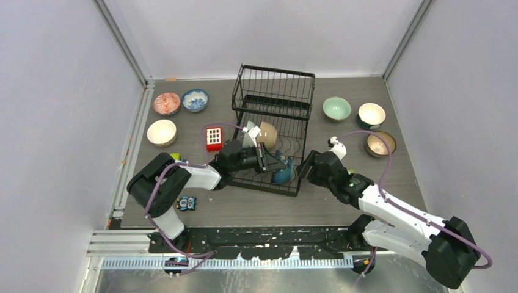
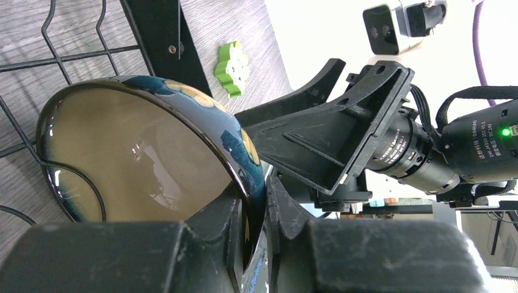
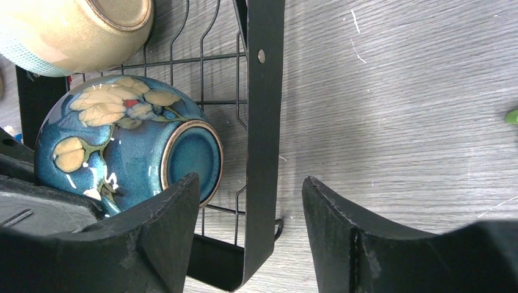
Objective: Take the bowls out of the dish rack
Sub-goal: Pick up the bowl from the dish rack.
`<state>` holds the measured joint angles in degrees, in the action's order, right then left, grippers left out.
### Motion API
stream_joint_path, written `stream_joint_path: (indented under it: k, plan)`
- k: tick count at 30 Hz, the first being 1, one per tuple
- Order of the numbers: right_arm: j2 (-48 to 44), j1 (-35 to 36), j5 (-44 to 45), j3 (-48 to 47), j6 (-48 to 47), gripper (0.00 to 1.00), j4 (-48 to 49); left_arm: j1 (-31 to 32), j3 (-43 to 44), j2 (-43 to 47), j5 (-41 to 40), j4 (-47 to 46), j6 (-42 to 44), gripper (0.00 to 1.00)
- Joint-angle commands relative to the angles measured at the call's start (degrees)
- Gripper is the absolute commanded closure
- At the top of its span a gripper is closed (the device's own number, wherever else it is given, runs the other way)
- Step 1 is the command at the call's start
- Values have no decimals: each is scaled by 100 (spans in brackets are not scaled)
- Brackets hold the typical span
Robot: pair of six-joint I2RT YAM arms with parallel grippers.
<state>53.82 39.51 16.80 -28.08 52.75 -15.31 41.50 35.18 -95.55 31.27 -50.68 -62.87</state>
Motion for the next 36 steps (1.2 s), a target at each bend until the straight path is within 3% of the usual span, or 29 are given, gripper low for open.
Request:
stream_joint_path:
  k: [1,15,36]
  plan:
    - [-215,-25,106,-280,-92,32,-213,17,122,148,293,-836,-124,100]
    - [-1026,-28,589,-708,-410,10,-1195,19,244,116,338,-941,-111,100]
    - [-2028,-30,938,-408,-943,8,-923,23,491,590,401,-766,1,100]
